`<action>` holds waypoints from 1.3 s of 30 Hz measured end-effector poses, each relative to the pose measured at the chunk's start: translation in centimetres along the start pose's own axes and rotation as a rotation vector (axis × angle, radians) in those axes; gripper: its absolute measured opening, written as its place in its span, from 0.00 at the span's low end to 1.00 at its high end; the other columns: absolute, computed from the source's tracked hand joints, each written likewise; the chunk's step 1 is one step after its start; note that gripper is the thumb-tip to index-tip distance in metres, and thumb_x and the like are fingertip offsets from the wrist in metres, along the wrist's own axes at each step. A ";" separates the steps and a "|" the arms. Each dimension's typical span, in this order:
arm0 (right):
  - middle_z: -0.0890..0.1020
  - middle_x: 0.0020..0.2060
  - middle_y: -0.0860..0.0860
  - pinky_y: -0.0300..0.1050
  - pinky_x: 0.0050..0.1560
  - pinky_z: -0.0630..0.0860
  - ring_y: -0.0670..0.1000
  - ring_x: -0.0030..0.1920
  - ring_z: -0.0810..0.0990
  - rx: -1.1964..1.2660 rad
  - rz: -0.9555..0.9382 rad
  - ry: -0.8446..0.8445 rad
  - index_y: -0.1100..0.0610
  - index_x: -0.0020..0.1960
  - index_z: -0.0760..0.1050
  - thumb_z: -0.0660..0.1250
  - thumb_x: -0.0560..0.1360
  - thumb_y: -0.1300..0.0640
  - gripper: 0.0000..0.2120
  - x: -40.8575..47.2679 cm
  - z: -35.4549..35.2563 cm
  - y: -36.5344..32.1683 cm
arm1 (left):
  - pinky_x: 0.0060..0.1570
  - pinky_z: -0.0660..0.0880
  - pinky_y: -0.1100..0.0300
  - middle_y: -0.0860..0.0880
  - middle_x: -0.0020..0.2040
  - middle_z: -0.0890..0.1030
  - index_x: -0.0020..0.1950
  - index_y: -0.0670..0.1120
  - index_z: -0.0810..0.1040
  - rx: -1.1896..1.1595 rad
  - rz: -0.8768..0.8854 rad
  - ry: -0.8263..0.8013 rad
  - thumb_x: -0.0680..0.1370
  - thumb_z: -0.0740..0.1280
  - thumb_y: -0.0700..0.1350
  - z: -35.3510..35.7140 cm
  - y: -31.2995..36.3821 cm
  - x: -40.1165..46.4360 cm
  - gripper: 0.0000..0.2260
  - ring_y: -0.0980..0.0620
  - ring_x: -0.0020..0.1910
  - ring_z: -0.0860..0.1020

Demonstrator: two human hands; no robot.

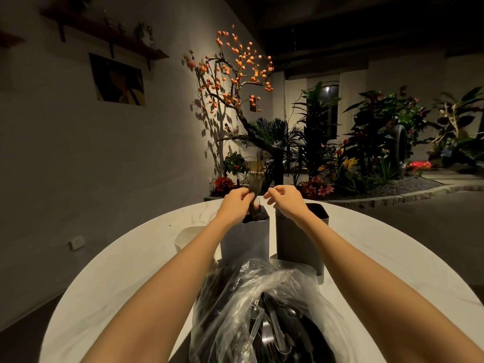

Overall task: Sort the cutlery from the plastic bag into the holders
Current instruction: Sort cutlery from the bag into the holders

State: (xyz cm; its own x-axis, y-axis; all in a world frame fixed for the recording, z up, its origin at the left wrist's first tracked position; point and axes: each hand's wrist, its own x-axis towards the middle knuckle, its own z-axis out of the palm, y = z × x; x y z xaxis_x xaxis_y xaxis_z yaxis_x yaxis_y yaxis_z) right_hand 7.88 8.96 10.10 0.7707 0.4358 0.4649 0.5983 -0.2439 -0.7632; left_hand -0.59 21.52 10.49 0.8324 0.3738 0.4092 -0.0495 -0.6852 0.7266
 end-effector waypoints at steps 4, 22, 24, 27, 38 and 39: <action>0.82 0.39 0.54 0.44 0.47 0.75 0.47 0.40 0.78 0.002 0.020 -0.001 0.58 0.46 0.80 0.58 0.82 0.57 0.14 -0.1 0.1 0.6 | 0.51 0.79 0.53 0.45 0.56 0.81 0.62 0.46 0.77 0.137 -0.008 -0.060 0.81 0.62 0.45 0.3 -1.1 -0.5 0.11 0.49 0.49 0.79; 0.57 0.76 0.56 0.58 0.70 0.60 0.61 0.74 0.55 -0.795 0.009 -0.394 0.45 0.77 0.56 0.59 0.81 0.56 0.27 -3.3 -0.7 -0.5 | 0.65 0.68 0.44 0.48 0.62 0.79 0.63 0.50 0.78 0.296 0.080 -0.044 0.82 0.61 0.44 -0.8 -0.6 -3.0 0.12 0.48 0.61 0.75; 0.66 0.72 0.56 0.58 0.67 0.66 0.60 0.71 0.63 -0.718 -0.035 -0.326 0.47 0.74 0.63 0.62 0.80 0.50 0.24 -3.7 -0.9 -1.0 | 0.63 0.71 0.45 0.48 0.59 0.80 0.60 0.48 0.79 0.260 0.114 -0.023 0.82 0.62 0.46 -1.0 0.0 -3.8 0.10 0.49 0.59 0.76; 0.77 0.64 0.54 0.56 0.62 0.73 0.56 0.63 0.74 -0.531 -0.104 -0.280 0.52 0.66 0.74 0.65 0.79 0.50 0.17 -4.7 -1.3 -1.7 | 0.59 0.74 0.48 0.47 0.55 0.81 0.57 0.47 0.79 0.207 0.125 0.003 0.81 0.62 0.48 -0.8 0.8 -4.9 0.09 0.50 0.54 0.78; 0.81 0.38 0.50 0.56 0.51 0.79 0.52 0.42 0.81 -0.324 -0.148 -0.189 0.56 0.49 0.74 0.66 0.78 0.53 0.07 -10.0 -2.6 -4.0 | 0.48 0.76 0.53 0.50 0.38 0.80 0.47 0.44 0.78 0.106 0.156 -0.037 0.82 0.62 0.44 -0.9 2.2 -9.8 0.08 0.53 0.39 0.77; 0.81 0.37 0.50 0.56 0.51 0.79 0.52 0.42 0.81 -0.327 -0.152 -0.192 0.57 0.49 0.74 0.65 0.79 0.53 0.07 -10.5 -2.6 -4.1 | 0.47 0.77 0.54 0.51 0.38 0.79 0.47 0.43 0.78 0.098 0.153 -0.041 0.82 0.62 0.44 -0.8 2.2 -10.2 0.08 0.54 0.37 0.77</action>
State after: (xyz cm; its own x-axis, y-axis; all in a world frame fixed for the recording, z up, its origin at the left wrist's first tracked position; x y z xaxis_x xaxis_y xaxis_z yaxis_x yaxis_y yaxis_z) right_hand -2.10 3.16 9.51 0.6318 0.6346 0.4451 0.7641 -0.4133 -0.4954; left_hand -9.66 16.70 8.39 0.8410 0.2361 0.4869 -0.1250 -0.7907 0.5993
